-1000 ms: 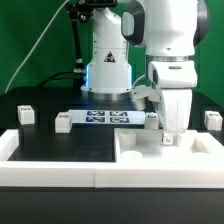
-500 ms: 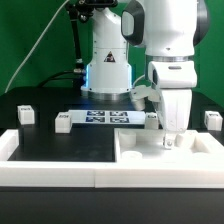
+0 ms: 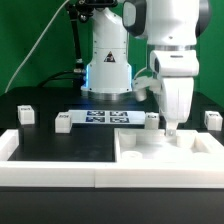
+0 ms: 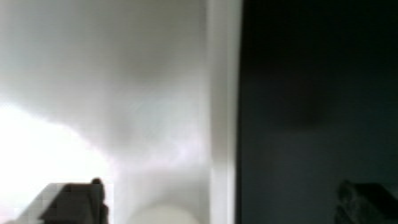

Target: Assemble one leg

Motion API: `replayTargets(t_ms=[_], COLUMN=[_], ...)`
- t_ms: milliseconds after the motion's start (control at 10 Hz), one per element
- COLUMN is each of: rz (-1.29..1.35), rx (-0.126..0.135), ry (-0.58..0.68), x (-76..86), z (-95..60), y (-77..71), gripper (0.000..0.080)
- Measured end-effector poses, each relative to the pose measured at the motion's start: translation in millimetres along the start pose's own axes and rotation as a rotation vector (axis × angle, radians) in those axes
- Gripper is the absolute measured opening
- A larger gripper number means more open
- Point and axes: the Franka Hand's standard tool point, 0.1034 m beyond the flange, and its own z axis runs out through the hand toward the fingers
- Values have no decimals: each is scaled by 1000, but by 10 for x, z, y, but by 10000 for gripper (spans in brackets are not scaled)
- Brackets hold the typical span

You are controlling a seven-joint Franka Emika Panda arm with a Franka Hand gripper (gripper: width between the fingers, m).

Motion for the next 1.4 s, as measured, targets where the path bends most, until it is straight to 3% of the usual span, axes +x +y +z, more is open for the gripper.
replayTargets(t_ms=[200, 300, 400, 700, 1000, 1100, 1400], rz=[70, 103, 146, 207, 485, 666, 1072], rx=[-8, -11, -5, -5, -13, -26, -15], ry=[-19, -21, -23, -22, -13, 6, 28], x=[27, 44, 62, 50, 80, 161, 453], z=[-284, -331, -326, -317, -312, -285, -226], y=[-124, -223, -292, -279, -294, -381, -519], gripper=[649, 649, 649, 649, 649, 649, 649])
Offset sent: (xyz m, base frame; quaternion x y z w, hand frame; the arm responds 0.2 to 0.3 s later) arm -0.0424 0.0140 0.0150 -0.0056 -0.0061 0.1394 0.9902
